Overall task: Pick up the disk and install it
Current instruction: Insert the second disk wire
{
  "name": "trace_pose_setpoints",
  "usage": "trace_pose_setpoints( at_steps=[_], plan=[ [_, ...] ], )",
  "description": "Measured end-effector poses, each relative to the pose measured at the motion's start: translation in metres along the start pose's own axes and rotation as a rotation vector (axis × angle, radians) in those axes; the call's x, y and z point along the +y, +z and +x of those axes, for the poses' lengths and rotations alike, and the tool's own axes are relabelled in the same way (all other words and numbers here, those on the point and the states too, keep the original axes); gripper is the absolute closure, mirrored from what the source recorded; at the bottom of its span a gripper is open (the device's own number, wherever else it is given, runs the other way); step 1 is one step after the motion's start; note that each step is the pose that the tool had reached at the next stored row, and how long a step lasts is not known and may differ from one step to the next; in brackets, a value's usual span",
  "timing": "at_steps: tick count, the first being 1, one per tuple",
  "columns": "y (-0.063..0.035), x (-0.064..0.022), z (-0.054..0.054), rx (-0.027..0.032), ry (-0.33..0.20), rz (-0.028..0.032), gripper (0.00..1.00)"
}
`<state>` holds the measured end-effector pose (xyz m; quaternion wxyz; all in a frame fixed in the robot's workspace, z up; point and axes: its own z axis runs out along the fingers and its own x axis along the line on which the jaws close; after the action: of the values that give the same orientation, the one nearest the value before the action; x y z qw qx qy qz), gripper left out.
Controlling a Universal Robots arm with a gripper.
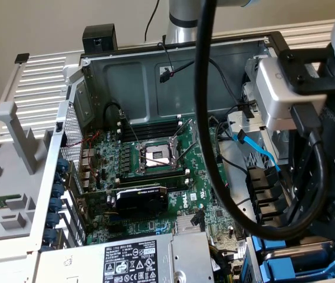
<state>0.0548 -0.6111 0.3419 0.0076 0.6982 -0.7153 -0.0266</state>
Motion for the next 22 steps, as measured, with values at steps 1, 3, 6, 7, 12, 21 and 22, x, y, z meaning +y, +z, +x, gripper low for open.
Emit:
trace_pose_setpoints(
  at_steps=[1,3,6,7,12,21,22],
  plan=[
    [0.0000,0.0000,0.0000,0.0000,0.000,0.0001,0.84],
    [0.0004,-0.0001,0.0001,0.0003,0.000,0.0000,0.84],
    [0.0017,-0.0001,0.0001,0.0003,0.000,0.0001,0.84],
    [0.0021,-0.0002,0.0001,0.0004,0.000,0.0001,0.84],
    [0.0033,0.0008,0.0001,0.0004,0.000,0.0010,0.84],
    [0.0038,0.0011,0.0003,0.0003,0.000,0.0012,0.84],
    [0.0038,0.0010,0.0002,-0.0001,0.000,0.0013,0.84]
  ],
)
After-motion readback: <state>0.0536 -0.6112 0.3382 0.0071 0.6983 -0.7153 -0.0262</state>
